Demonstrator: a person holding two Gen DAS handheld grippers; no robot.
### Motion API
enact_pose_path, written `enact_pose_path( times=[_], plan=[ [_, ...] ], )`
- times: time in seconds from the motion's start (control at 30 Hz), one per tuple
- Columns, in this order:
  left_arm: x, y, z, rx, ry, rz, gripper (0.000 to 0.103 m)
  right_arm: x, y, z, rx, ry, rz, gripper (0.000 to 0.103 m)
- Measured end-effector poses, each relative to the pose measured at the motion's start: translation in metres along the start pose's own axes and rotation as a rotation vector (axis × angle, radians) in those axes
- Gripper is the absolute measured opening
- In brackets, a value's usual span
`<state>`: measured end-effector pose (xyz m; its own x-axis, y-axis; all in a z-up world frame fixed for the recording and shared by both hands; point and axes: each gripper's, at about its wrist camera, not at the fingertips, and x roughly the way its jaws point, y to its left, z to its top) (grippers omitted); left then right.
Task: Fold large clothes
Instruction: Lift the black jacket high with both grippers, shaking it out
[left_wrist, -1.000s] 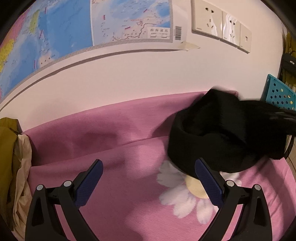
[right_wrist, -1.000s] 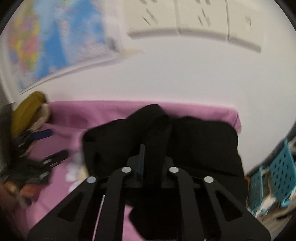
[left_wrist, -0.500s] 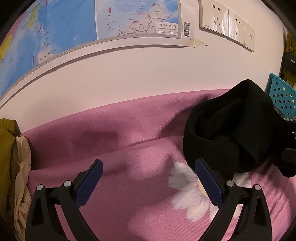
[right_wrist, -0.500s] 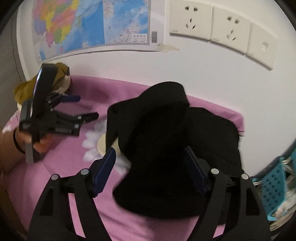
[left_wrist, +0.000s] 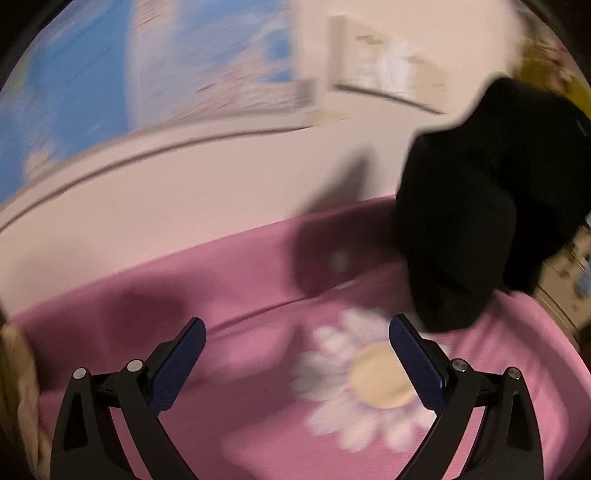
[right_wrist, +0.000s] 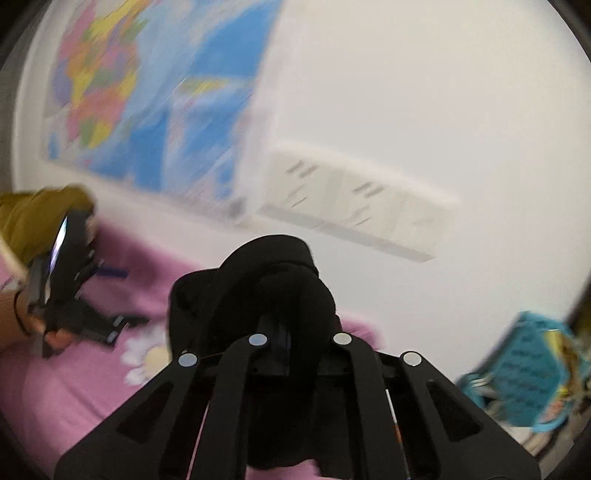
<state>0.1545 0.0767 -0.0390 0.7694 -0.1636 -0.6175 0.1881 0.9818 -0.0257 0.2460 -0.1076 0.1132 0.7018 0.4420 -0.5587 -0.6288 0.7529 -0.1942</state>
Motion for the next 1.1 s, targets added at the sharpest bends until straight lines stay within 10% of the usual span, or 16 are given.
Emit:
enact_pose_path(
  times=[0.47,0.53,0.57,0.63,1.1],
  plan=[
    [0.044,-0.089,0.026,0.258,-0.051,-0.34,0.095,-0.039,-0.047,-0.005,0.075,-0.064,-0.065,0.005],
    [0.064,-0.1,0.024,0.298,0.011,-0.318,0.066,-0.039,-0.051,-0.005,0.086,-0.061,-0.06,0.005],
    [0.068,-0.107,0.02,0.282,0.042,-0.333,0.034,-0.038,-0.053,-0.005,0.092,-0.058,-0.059,0.005],
    [0.072,-0.102,0.026,0.21,0.062,-0.357,0.01,-0.037,-0.065,-0.007,0.127,-0.038,-0.071,0.005],
    [-0.087,-0.129,0.186,0.137,-0.396,-0.199,0.003,-0.179,-0.128,0.091,0.074,-0.274,-0.346,0.003]
  ],
)
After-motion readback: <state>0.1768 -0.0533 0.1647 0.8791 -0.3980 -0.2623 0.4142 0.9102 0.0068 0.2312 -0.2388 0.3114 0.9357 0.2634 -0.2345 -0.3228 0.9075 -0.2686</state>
